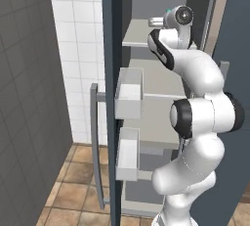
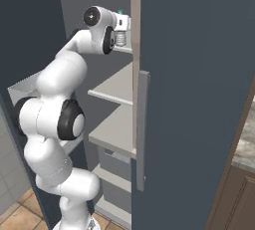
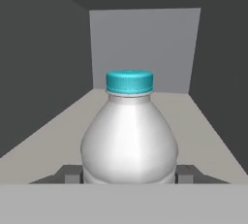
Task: Take the bottled waters from the counter and place them in the freezer to freeze. Close the freezer door after placing the bottles.
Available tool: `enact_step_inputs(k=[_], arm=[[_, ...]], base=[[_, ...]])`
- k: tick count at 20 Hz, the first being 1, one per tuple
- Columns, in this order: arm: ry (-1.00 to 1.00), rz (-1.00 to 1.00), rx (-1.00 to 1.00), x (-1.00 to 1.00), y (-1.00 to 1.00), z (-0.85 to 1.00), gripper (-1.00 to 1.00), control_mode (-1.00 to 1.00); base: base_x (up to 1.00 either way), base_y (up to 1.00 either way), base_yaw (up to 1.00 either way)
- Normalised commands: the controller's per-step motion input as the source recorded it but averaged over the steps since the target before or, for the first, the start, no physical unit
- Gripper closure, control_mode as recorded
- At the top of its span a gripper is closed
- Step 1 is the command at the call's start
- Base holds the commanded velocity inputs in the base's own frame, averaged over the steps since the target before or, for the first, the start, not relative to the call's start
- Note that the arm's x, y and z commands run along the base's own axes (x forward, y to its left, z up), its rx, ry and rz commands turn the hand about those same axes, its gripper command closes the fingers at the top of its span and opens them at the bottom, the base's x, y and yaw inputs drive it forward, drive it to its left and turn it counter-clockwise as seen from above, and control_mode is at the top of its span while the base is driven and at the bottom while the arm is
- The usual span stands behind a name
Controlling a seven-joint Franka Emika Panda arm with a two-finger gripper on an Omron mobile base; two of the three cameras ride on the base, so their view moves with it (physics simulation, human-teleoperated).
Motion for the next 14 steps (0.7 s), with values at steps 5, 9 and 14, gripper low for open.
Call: enact_step_inputs(k=[5, 9, 14], arm=[[-0.01, 0.00, 0.00, 0.37, -0.04, -0.03, 1.00, -1.00], [-0.03, 0.00, 0.00, 0.36, -0.02, -0.04, 1.00, -1.00], [-0.04, 0.00, 0.00, 0.28, 0.00, -0.21, 1.00, -1.00]], base=[[0.00, 0.00, 0.00], [0.00, 0.00, 0.00], [0.00, 0.00, 0.00]])
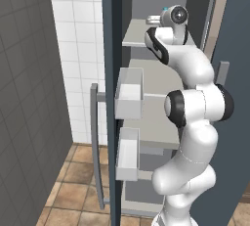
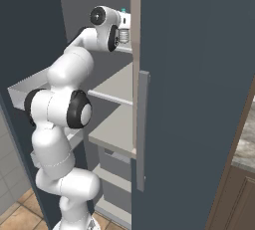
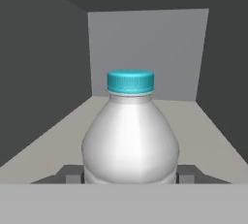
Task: Take the bottled waters from the counter and place them in the freezer to freeze. Close the freezer door after placing the bottles.
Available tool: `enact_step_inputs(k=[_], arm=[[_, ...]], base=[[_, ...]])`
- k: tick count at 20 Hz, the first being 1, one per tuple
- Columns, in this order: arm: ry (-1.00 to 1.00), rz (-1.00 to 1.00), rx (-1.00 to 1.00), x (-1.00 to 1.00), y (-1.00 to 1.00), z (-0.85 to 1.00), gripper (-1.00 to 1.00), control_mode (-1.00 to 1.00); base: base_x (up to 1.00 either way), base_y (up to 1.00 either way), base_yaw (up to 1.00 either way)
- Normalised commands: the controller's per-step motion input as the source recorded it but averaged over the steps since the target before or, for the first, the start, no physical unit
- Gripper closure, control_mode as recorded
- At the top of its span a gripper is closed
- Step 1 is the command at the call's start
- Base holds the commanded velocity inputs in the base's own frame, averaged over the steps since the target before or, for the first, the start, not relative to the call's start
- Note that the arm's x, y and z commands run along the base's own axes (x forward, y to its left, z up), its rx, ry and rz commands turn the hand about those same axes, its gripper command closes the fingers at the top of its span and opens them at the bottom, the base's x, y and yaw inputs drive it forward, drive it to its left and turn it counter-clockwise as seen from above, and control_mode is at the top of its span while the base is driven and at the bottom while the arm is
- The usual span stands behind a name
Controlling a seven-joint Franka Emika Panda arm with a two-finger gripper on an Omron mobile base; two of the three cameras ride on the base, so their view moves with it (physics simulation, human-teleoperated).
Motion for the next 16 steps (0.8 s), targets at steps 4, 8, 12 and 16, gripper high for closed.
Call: enact_step_inputs(k=[4, 8, 12, 16], arm=[[-0.05, 0.00, 0.00, 0.19, -0.06, -0.42, 1.00, -1.00], [-0.01, 0.00, 0.00, 0.09, -0.04, -0.47, 1.00, -1.00], [0.00, 0.00, -0.01, 0.02, 0.00, -0.42, 1.00, -1.00], [0.00, 0.00, -0.02, 0.00, 0.00, -0.41, 1.00, -1.00]], base=[[0.00, 0.00, 0.00], [0.00, 0.00, 0.00], [0.00, 0.00, 0.00], [0.00, 0.00, 0.00]])
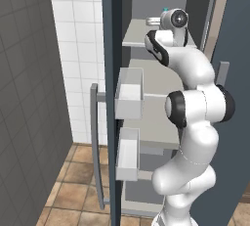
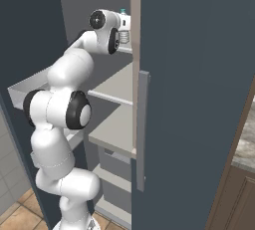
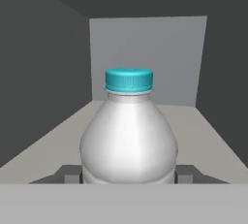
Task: Take the bottled waters from the counter and place them in the freezer to freeze. Close the freezer door after placing the bottles.
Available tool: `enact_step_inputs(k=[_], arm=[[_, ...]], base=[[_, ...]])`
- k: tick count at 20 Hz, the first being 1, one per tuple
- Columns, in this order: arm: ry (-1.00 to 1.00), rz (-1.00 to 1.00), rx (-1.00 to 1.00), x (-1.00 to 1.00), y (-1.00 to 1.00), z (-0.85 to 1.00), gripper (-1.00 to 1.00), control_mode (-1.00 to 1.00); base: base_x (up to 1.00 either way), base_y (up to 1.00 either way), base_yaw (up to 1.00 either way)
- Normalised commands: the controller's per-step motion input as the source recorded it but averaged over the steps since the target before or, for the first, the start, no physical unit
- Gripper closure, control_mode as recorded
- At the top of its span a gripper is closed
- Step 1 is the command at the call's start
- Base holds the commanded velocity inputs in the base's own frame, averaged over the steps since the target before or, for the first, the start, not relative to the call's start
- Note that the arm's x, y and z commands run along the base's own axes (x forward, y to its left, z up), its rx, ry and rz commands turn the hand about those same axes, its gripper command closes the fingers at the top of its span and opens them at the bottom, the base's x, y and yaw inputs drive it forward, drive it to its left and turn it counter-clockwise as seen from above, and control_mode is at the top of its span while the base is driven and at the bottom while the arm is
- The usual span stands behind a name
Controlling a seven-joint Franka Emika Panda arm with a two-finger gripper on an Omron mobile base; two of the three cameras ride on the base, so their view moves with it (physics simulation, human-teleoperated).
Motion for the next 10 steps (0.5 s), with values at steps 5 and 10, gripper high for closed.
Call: enact_step_inputs(k=[5, 10], arm=[[0.00, 0.00, -0.02, 0.02, -0.02, -0.39, 1.00, -1.00], [0.00, 0.00, 0.00, 0.31, -0.02, -0.07, 1.00, -1.00]], base=[[0.00, 0.00, 0.00], [0.00, 0.00, 0.00]])
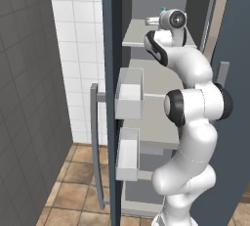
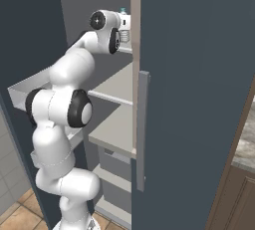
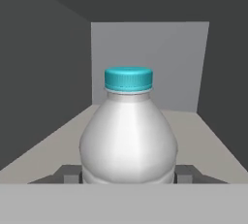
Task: Take the bottled waters from the counter and place them in the freezer to freeze. Close the freezer door after placing the bottles.
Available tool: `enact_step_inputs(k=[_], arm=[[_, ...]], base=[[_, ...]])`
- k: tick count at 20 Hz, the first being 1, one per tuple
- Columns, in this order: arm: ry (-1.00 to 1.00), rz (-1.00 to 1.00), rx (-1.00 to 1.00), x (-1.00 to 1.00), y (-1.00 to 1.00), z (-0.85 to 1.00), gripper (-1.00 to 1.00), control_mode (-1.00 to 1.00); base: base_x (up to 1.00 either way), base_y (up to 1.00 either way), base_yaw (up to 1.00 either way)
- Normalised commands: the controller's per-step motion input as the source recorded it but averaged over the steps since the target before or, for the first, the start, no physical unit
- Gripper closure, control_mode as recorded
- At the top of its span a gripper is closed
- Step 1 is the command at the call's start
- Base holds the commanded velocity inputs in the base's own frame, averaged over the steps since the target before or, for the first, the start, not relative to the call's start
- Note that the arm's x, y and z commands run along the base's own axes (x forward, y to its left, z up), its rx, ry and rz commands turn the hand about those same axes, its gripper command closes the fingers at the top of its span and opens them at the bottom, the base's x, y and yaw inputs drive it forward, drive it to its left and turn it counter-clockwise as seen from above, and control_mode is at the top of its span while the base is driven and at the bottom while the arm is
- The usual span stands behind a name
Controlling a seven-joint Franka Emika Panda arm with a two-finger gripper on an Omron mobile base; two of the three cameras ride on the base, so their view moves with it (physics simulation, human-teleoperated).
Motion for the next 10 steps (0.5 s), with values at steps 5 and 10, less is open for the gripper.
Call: enact_step_inputs(k=[5, 10], arm=[[0.00, 0.00, 0.00, 0.34, -0.01, -0.02, 1.00, -1.00], [0.01, 0.00, 0.00, 0.13, -0.06, -0.26, 1.00, -1.00]], base=[[0.00, 0.00, 0.00], [0.00, 0.00, 0.00]])
